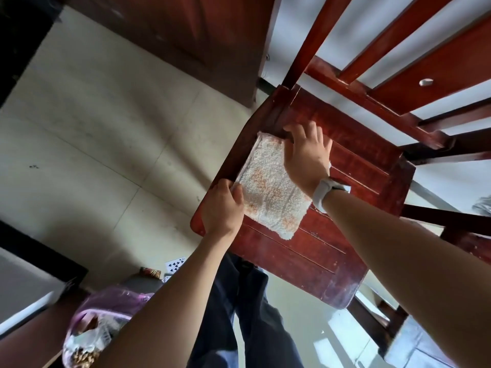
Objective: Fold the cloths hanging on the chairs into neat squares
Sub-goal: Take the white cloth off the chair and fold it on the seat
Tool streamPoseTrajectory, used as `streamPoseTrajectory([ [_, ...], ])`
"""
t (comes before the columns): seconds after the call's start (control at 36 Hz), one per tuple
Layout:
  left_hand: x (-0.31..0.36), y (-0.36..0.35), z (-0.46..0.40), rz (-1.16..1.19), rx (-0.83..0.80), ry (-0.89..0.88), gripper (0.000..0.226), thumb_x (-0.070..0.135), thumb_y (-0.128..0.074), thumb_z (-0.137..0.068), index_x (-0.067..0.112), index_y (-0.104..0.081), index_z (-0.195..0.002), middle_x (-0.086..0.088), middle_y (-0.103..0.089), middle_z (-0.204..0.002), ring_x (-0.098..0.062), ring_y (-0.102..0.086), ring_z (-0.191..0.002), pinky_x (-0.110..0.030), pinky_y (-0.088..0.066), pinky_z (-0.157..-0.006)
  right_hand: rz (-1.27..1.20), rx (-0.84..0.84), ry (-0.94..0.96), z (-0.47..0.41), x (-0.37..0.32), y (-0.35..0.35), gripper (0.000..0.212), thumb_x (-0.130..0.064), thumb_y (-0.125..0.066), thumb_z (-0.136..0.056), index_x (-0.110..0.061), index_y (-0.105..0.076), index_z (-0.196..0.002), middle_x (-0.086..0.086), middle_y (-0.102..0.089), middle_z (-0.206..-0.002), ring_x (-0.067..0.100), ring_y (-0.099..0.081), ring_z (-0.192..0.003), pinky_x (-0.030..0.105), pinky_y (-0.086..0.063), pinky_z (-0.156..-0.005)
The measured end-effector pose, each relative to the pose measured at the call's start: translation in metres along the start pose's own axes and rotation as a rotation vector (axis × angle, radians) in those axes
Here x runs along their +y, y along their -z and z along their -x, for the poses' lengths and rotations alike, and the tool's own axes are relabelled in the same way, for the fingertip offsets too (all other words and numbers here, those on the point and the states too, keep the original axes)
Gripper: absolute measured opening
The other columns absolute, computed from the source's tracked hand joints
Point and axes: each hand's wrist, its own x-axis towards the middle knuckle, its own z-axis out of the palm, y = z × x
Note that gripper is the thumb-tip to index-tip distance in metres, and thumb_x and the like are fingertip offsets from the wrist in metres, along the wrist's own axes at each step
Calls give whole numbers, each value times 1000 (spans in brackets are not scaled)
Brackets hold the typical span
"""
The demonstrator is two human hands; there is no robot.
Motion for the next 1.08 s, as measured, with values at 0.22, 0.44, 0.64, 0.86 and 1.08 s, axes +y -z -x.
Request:
streamPoseTrajectory([
  [0.22,-5,5,11,-274,137,-349,38,28,-40,-92,9,-51,-123,-14,-59,-116,-31,-54,-106,-40,-46,-80,377,-75,357,69,16,-17,40,-25,-44,-88,-14,-56,-125,11,-55,-130,31,-46,-127,61,-22,-106],
  [0.44,-25,-3,3,-483,-212,-559,59,42,-25,-95,11,-21,-145,-8,-24,-152,-23,-21,-140,-49,-23,-110,357,-224,276,75,28,-45,53,-41,-27,-93,-24,-24,-144,10,-28,-150,34,-22,-139,60,-7,-110],
  [0.64,-26,-1,-5,-598,-253,-522,64,49,-19,-94,10,-14,-145,-7,-25,-151,-25,-14,-142,-56,-17,-109,258,-216,278,75,27,-40,51,-40,-25,-95,-23,-25,-144,9,-28,-151,31,-20,-141,58,-11,-113],
  [0.86,3,17,-7,-557,-97,-600,57,32,-35,-90,6,-31,-140,-14,-25,-151,-29,-23,-140,-55,-21,-108,-300,73,-283,103,37,-18,41,-21,-42,-94,-3,-42,-130,17,-43,-133,29,-40,-125,42,-35,-108],
  [1.08,28,9,-23,-627,-325,-692,58,38,-22,-93,10,-27,-143,-5,-19,-154,-19,-16,-142,-54,-19,-109,-747,-260,-893,109,13,-11,35,-39,-55,-83,-9,-48,-100,2,-56,-87,18,-53,-73,35,-45,-68],
])
